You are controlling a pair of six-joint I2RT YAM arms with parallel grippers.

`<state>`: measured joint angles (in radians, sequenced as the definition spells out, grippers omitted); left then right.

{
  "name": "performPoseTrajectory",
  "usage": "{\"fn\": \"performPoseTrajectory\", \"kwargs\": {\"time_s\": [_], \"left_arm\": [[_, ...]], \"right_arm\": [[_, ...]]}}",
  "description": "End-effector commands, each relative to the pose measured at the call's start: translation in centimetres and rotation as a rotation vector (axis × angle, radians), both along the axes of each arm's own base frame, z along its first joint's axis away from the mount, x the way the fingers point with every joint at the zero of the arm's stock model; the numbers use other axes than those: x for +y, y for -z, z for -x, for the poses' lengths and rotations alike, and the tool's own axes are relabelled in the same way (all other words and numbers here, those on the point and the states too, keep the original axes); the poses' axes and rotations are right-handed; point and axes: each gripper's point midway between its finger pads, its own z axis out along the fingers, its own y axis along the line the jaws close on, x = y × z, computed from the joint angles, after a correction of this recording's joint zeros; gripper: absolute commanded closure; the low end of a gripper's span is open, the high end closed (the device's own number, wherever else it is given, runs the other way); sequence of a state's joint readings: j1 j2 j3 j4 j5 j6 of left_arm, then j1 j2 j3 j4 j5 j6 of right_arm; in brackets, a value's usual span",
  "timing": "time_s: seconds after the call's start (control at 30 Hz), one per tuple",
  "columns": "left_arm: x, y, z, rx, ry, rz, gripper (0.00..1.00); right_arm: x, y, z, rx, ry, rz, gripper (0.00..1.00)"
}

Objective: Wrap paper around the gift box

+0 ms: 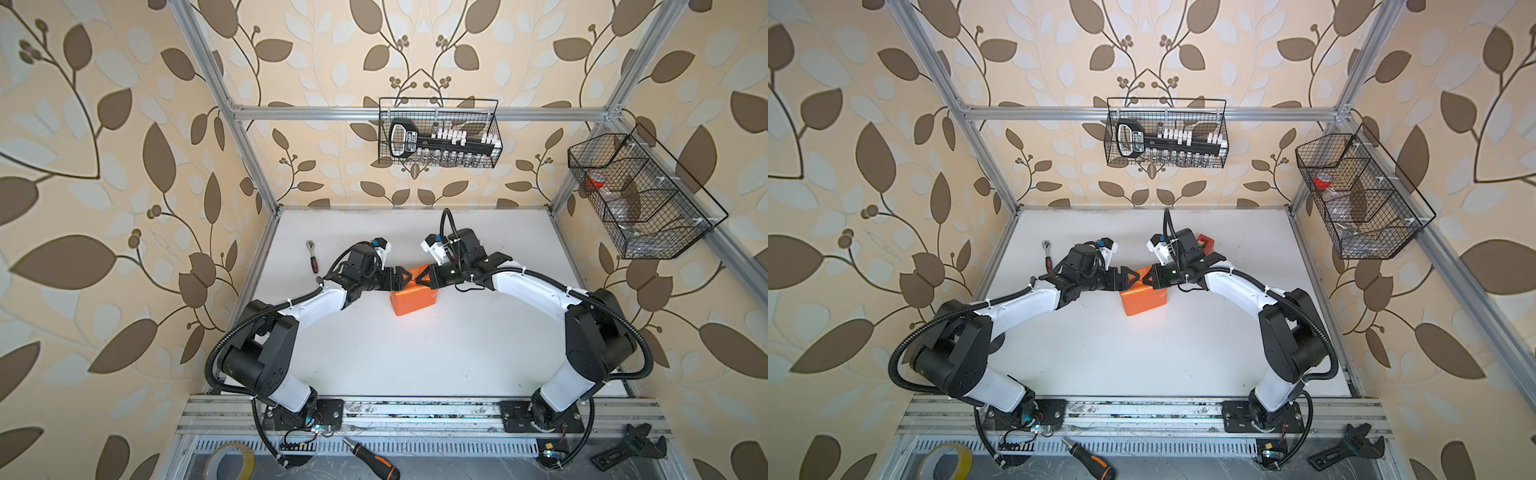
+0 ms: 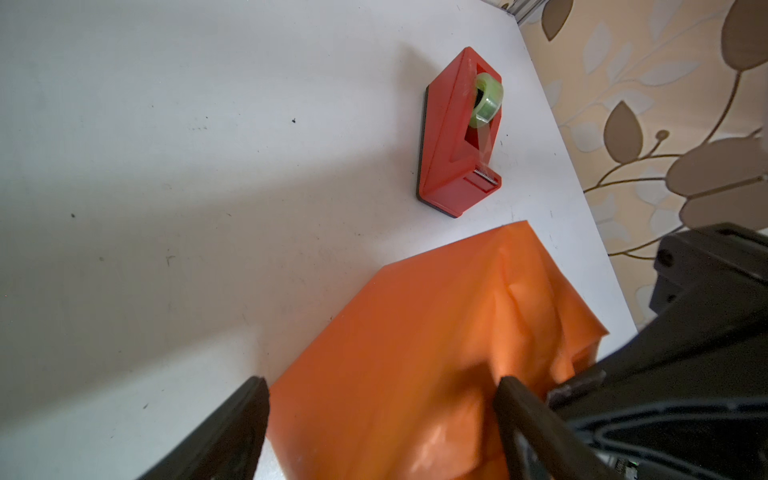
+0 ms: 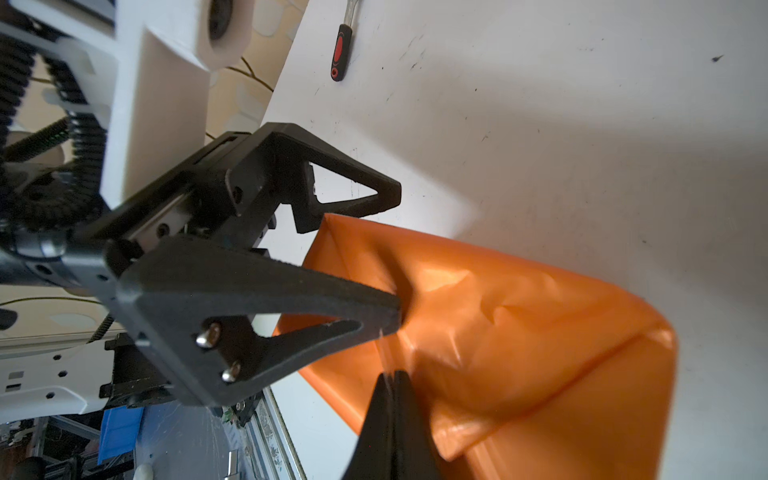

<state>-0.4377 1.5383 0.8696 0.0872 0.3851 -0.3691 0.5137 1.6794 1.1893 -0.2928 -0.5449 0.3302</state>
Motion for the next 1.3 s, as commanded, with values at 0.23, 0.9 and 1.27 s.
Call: {"fn": "performPoseTrajectory", "kwargs": {"time_s": [0.23,0.9,1.27], "left_arm": [[1.8,4.1,2.2,0.113,-0.007,-0.107,0.14],[1.7,4.3,2.2,0.123,-0.006,-0.101,0.14],[1.7,4.4,2.3,0.125,-0.005,-0.105,0.14]], "right_arm": [[-0.4,1.4,0.3,-0.083,-0.058,0.128,1.00],[-1.0,1.9,0.6,-0.184,-0.098,0.213,0.84],[-0.2,-0.3,-0.3,-0.221,-0.086,0.162,0.72]]}}
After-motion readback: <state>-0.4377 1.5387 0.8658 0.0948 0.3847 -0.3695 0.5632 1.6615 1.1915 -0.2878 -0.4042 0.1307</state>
